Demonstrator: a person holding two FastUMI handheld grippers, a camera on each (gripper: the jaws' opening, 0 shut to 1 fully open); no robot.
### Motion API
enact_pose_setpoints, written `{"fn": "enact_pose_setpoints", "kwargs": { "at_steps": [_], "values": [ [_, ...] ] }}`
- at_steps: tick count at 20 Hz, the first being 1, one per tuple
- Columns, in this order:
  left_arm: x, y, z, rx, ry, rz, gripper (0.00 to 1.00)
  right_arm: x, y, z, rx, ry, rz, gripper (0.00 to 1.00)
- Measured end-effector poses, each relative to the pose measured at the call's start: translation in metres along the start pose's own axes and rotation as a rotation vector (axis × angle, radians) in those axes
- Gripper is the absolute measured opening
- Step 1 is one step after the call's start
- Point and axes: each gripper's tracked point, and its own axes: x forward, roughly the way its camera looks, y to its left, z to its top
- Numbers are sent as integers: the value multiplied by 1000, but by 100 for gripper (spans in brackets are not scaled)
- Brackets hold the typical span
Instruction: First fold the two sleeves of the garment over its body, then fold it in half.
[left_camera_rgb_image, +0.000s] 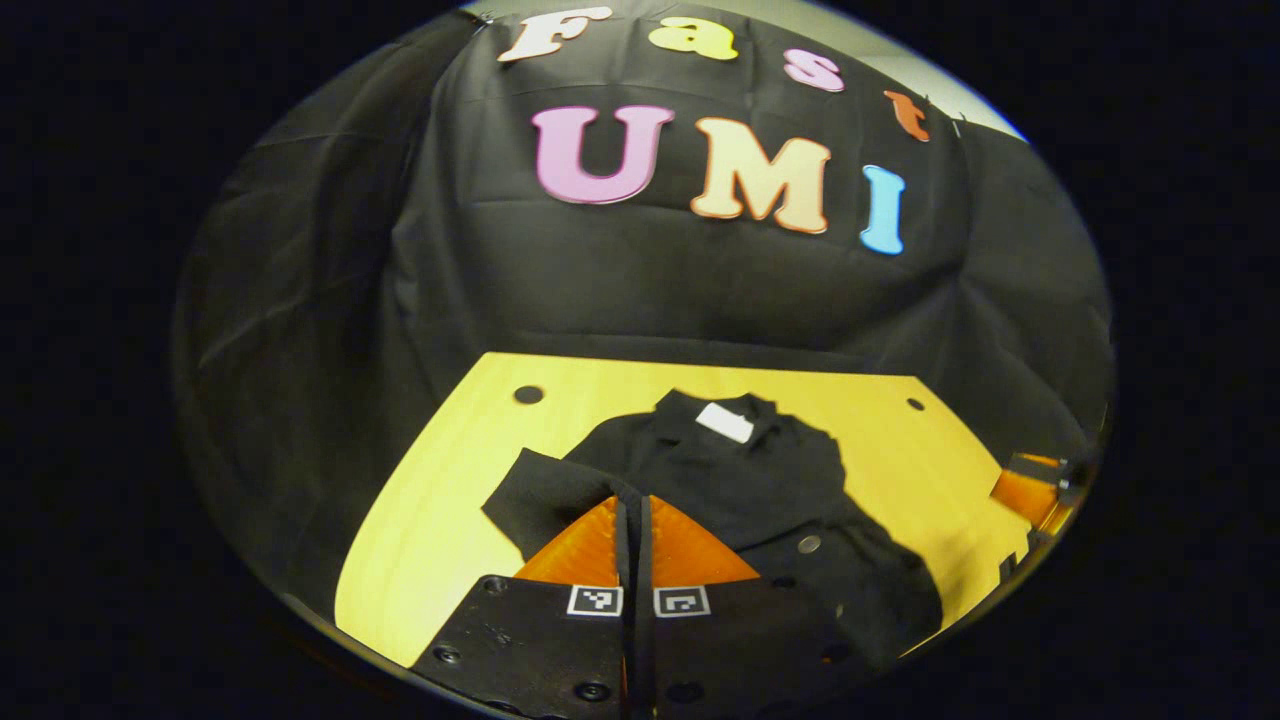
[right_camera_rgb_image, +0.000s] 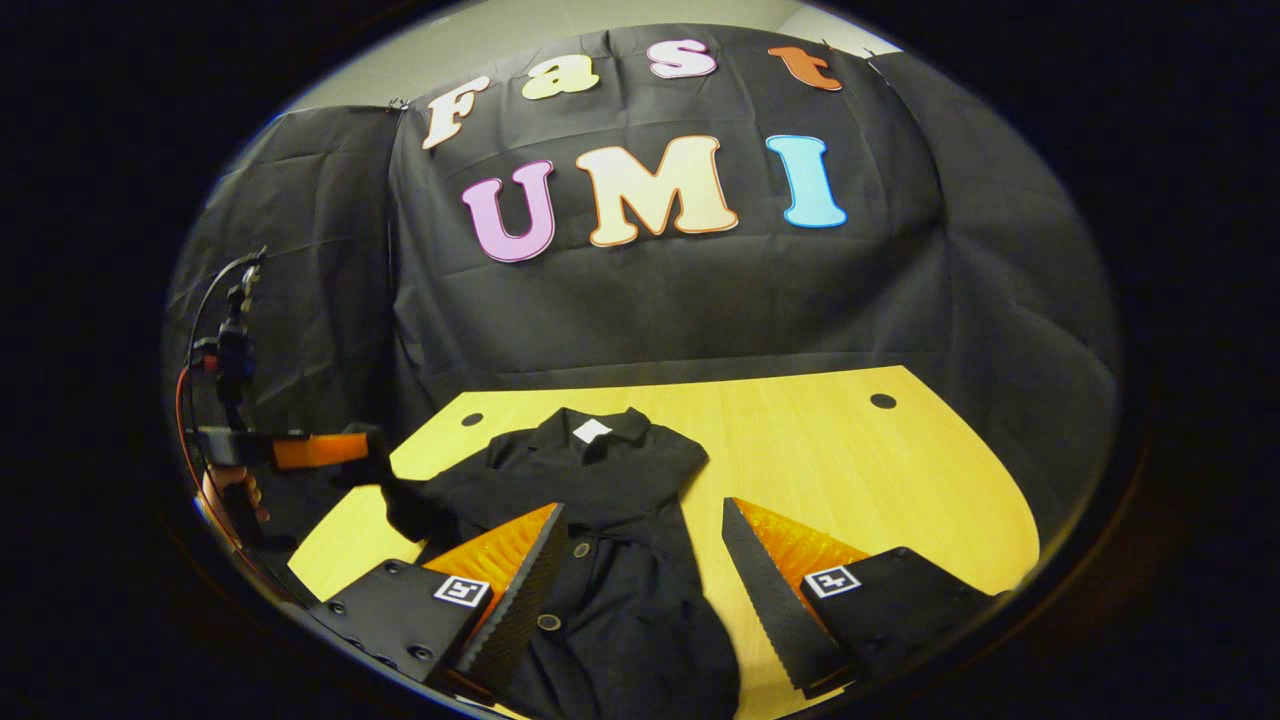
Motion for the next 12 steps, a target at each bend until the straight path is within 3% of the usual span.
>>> {"fn": "enact_pose_setpoints", "kwargs": {
  "at_steps": [3, 4, 6, 8, 9, 12],
  "values": [
    [34, -50, 19, 54, -18, -78, 0, -1, -13, -1, -1, 1, -13, 98],
    [45, -68, 20, 75, -18, -108, 0, -1, -18, -2, 2, 6, -18, 93],
    [65, -95, 17, 114, -2, -152, 0, 1, -27, -5, 8, 16, -30, 98],
    [84, -119, 13, 133, 13, -187, 0, 3, -34, -9, 14, 27, -37, 93],
    [93, -130, 11, 139, 20, -203, 0, 3, -35, -11, 17, 33, -40, 98],
    [119, -157, 0, 139, 45, -239, 0, 4, -40, -17, 24, 48, -43, 98]
  ]
}}
